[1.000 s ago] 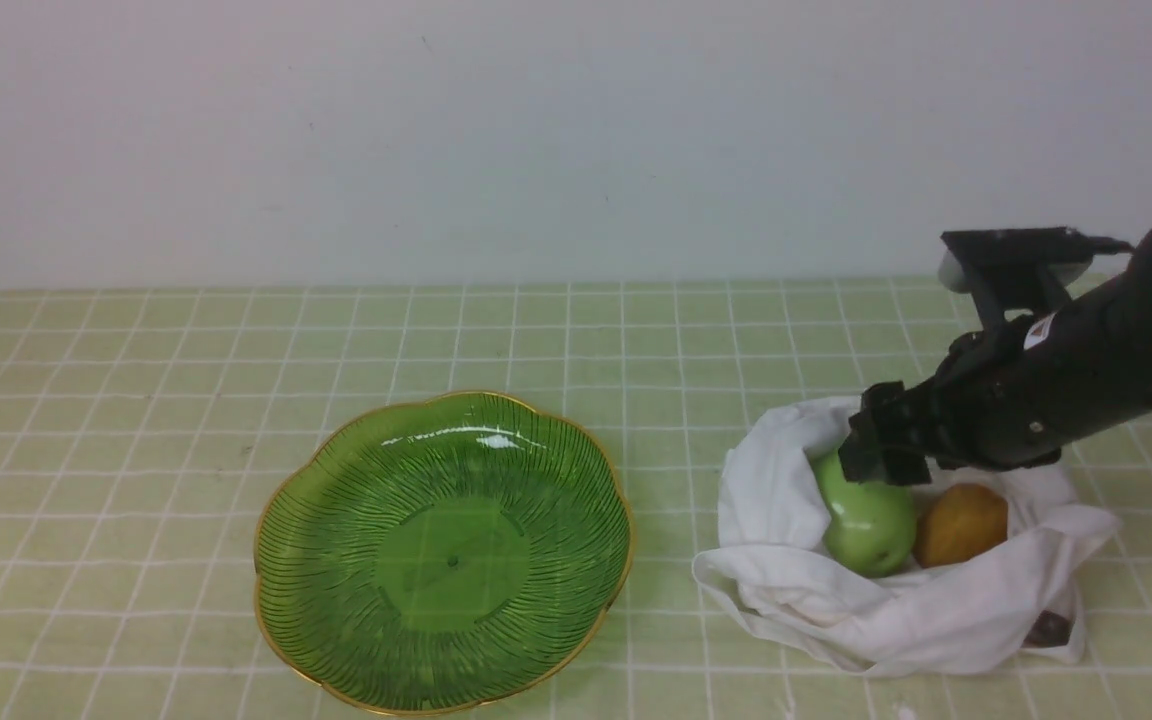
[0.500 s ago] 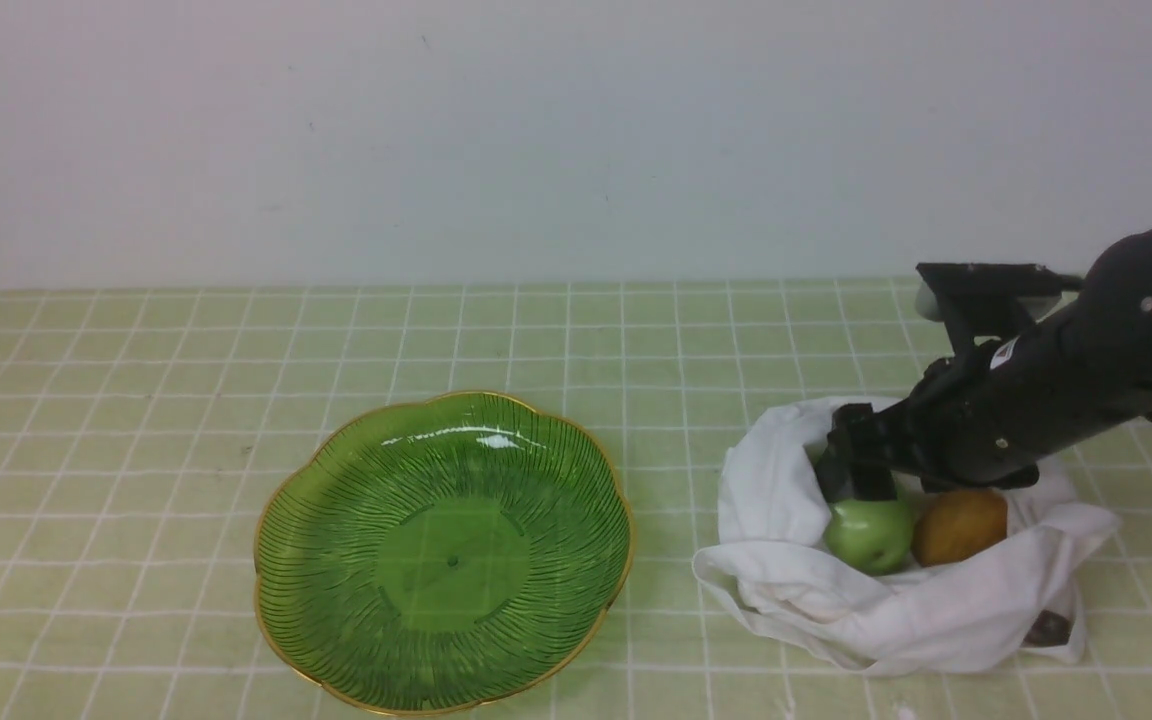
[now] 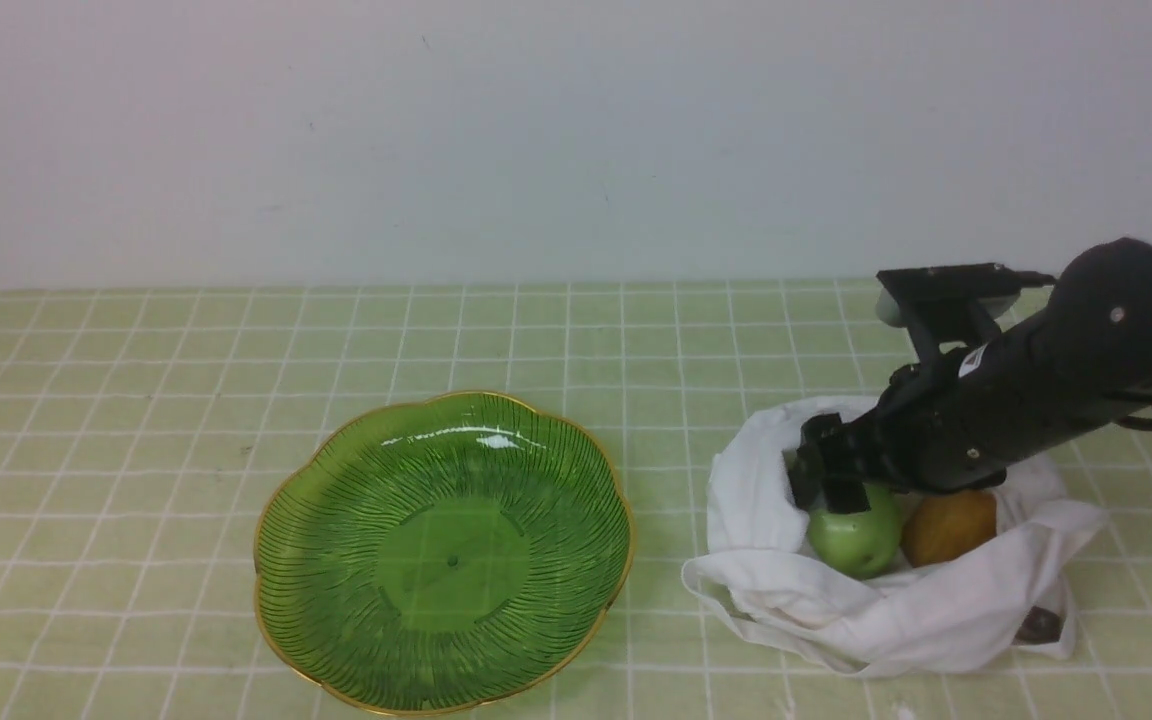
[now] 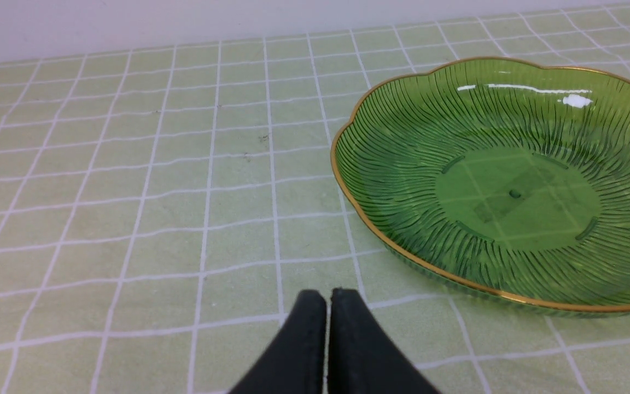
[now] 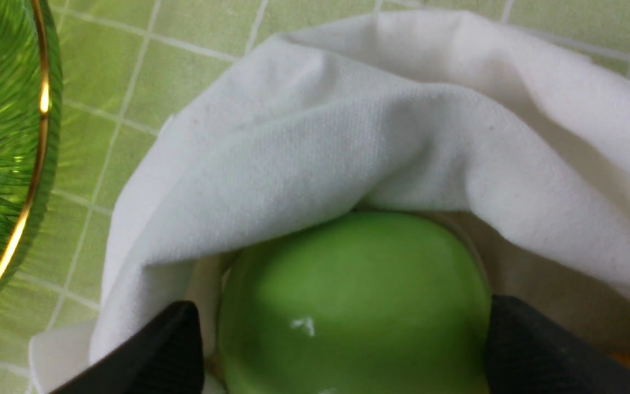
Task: Take the fruit out of the bag on the green coffee tablecloth and place them on the plate.
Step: 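Reach into the cloth bag and grasp a fruit inside it with the right gripper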
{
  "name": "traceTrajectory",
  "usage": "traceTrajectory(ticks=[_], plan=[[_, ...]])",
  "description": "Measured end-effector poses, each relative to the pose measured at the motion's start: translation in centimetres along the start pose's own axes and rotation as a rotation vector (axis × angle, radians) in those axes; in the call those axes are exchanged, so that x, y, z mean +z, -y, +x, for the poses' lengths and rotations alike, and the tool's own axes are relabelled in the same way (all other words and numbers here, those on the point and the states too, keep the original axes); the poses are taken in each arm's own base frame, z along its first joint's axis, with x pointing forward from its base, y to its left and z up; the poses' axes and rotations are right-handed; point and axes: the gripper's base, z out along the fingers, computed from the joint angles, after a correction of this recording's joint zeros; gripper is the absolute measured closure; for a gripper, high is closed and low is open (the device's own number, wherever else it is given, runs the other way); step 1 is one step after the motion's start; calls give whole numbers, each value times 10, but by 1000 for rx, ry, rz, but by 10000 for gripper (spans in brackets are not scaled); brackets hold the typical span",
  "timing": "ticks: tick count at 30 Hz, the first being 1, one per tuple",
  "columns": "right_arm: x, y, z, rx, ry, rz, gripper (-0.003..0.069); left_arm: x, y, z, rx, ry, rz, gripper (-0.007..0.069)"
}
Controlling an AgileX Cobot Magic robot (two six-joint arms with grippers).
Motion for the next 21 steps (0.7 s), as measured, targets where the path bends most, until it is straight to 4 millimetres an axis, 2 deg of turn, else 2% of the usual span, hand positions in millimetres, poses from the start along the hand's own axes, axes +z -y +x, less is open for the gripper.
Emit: traceTrajectory(ticks=[13,17,21], plan=[[19,4,0,31,-25,17,19,0,0,0,0,0,0,632],[21,4,0,41,-37,15,64,0,0,0,0,0,0,632],[20,4,2,32,-64,21,70,0,0,0,0,0,0,632]])
